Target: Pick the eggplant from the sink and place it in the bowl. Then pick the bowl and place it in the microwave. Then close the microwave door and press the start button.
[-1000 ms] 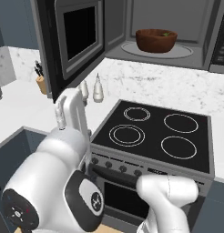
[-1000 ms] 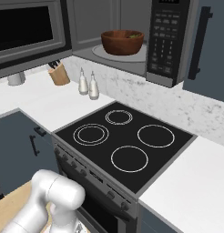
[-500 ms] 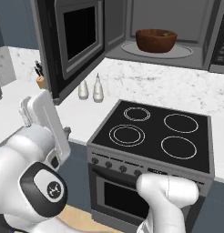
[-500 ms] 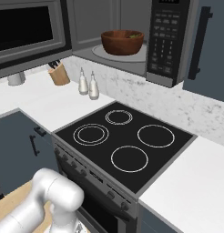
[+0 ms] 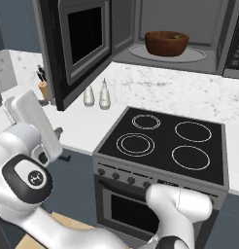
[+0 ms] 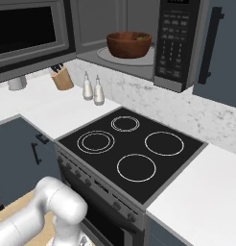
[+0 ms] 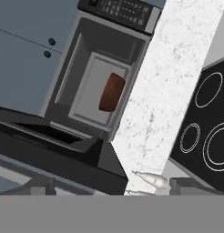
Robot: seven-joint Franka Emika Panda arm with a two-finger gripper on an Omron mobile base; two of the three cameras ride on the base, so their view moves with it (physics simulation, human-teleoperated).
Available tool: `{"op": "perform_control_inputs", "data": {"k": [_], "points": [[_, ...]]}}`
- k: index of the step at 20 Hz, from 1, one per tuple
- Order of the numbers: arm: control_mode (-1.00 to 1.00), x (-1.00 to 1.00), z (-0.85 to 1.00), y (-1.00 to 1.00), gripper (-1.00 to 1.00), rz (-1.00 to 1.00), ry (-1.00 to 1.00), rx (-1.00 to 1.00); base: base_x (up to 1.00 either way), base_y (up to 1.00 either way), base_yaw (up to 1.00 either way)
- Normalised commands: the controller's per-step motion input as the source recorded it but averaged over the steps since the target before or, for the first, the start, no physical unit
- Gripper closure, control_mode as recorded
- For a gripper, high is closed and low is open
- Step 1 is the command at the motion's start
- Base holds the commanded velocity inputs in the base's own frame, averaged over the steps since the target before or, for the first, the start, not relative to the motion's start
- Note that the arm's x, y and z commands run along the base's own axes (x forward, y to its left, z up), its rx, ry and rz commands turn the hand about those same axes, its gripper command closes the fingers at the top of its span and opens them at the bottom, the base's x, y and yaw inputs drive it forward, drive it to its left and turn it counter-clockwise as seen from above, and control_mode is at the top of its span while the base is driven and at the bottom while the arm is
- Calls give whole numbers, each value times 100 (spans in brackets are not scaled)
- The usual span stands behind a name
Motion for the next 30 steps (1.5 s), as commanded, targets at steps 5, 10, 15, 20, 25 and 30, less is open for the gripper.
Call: {"op": "perform_control_inputs", "data": {"k": [5, 10, 15, 20, 25, 30], "points": [[-100, 65, -46, 32, -100, -1, -3, 3, 0, 0, 0], [-100, 59, -21, 39, -100, -2, -7, 1, 0, 0, 0], [-100, 83, -18, 51, -100, -4, -1, 0, 0, 0, 0], [-100, 89, -31, 33, -100, -1, 0, 0, 0, 0, 0], [-100, 64, -10, 12, -100, 0, 0, 2, 0, 0, 0], [-100, 6, 3, -62, -100, 3, -1, 13, 0, 0, 0]]}}
